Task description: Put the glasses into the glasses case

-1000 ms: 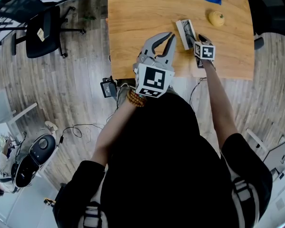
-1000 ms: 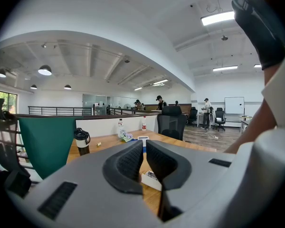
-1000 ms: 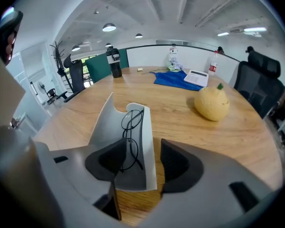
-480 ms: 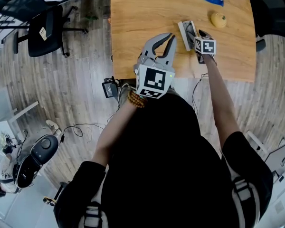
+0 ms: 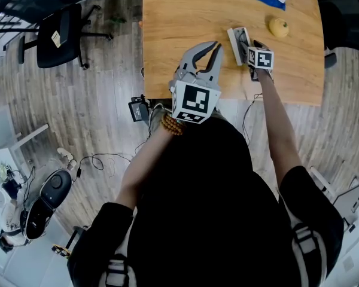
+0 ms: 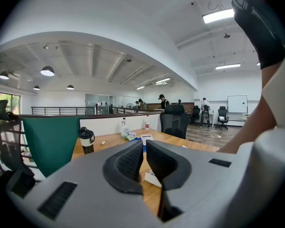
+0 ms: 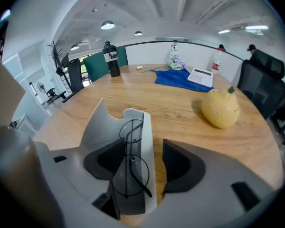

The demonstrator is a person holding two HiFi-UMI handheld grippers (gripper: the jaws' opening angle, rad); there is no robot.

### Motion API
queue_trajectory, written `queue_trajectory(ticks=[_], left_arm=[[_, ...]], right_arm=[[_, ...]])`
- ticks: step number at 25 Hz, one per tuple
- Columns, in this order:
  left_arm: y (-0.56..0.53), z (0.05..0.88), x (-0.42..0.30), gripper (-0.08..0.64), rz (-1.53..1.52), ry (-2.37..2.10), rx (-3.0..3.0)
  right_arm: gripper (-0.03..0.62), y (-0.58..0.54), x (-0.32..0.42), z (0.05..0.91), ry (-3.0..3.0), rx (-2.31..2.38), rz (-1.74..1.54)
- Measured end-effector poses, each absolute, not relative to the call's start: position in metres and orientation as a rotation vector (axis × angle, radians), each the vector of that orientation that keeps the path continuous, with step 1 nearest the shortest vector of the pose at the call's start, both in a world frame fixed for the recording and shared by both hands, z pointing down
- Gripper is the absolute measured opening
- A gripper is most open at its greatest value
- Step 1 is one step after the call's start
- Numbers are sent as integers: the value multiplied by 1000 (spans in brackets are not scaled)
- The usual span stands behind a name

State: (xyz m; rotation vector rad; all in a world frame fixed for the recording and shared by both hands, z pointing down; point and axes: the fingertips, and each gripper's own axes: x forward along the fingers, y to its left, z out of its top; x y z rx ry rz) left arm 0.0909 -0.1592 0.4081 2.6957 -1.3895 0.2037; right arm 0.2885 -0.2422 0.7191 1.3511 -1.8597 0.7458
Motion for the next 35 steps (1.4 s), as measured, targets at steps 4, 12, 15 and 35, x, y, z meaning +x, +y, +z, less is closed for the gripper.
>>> queue_trajectory(ticks=[4,12,15,35], left_arm=[[-160,409,100,38,194,-1378,2708],[-153,407,104,38,182,-1370,2721],[-153,405,106,38,175,-1368,2727],[-161,356,120,38,-46,-1563,2853]], right_arm=[[265,-240,294,718,-1863,1362,735],[276,-238,290,698,-1968,1357,708],[276,-241,292,679,-2003,1388,683],[82,-190,230,423,-2344,1736,-49]])
